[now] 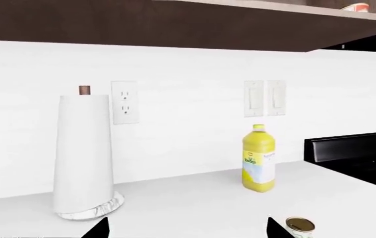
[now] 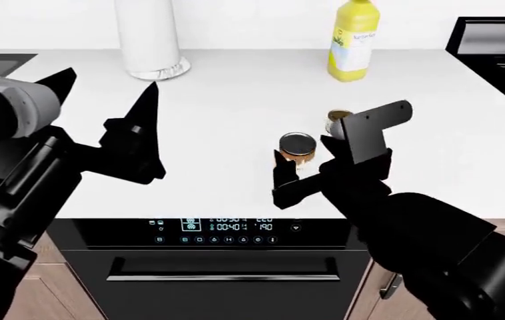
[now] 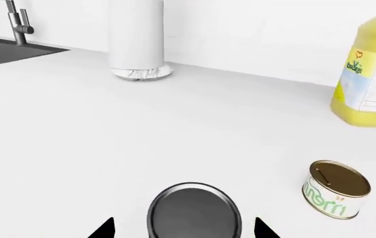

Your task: Pick the cans from the counter and place them in their designated side in the cabinet.

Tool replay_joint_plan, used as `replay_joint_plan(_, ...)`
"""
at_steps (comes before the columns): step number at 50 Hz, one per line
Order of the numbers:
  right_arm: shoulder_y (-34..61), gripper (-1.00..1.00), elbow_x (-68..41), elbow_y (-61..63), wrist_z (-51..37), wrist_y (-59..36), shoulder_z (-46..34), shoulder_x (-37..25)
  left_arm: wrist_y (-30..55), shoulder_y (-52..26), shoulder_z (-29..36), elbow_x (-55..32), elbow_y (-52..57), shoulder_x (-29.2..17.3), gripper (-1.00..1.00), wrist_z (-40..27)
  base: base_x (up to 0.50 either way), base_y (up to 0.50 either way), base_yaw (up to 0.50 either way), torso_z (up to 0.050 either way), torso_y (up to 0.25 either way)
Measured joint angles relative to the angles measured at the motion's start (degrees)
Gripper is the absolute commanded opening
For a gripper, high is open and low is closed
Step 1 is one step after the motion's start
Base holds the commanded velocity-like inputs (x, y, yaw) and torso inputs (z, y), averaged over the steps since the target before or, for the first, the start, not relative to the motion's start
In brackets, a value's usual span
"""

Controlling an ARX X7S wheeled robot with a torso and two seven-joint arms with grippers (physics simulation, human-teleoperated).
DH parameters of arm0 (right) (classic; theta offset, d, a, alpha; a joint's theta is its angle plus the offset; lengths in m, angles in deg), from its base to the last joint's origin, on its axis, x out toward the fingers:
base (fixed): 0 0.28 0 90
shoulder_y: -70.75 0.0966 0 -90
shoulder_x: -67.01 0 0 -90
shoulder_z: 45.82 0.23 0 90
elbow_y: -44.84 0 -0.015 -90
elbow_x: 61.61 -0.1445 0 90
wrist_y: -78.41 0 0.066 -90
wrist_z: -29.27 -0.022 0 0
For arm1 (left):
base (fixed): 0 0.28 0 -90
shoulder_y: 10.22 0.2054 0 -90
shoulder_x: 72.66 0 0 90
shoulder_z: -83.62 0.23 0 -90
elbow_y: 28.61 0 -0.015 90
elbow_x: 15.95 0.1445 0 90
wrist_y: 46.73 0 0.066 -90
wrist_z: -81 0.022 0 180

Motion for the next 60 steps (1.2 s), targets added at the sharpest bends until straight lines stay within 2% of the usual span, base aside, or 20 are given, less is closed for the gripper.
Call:
replay_joint_plan(12, -0.57, 1.0, 1.11, -2.56, 2.19, 0.12, -3.06, -0.91, -1.37, 1.25, 1.12, 3.59, -0.03, 0.07, 1.0, 2.51, 0.0, 0.0, 0.0, 0.0, 0.0)
replay_joint_plan(22, -1.1, 1.0, 2.26, -4.71, 2.99, 1.32, -4.52, -1.29, -1.81, 1.58, 1.47, 3.28, 0.07, -0.26, 1.0, 2.09, 0.0, 0.0, 0.0, 0.0, 0.0)
replay_joint_plan(37, 1.84, 1.0, 5.69, -14.1, 6.33, 5.84, -7.65, 0.55, -2.65, 1.96, 2.13, 3.88, -0.17, -0.87, 1.0, 2.21, 0.0, 0.0, 0.0, 0.0, 0.0)
replay_joint_plan(38, 2.06, -1.0, 5.83, -14.57, 6.51, 6.04, -7.79, 0.67, -2.73, 2.02, 2.17, 3.97, -0.18, -0.92, 1.0, 2.27, 0.0, 0.0, 0.0, 0.0, 0.0)
replay_joint_plan(51, 3.4, -1.0, 5.31, -16.39, 6.64, 6.12, -8.06, 0.94, -3.67, 2.58, 2.6, 4.8, -0.18, -1.41, 1.0, 2.77, 0.0, 0.0, 0.0, 0.0, 0.0)
replay_joint_plan(60, 6.34, -1.0, 1.39, -11.49, 4.94, 0.39, -6.27, -0.15, -4.26, 2.62, 3.13, 5.22, -0.27, -1.51, 1.0, 2.89, 0.0, 0.0, 0.0, 0.0, 0.0)
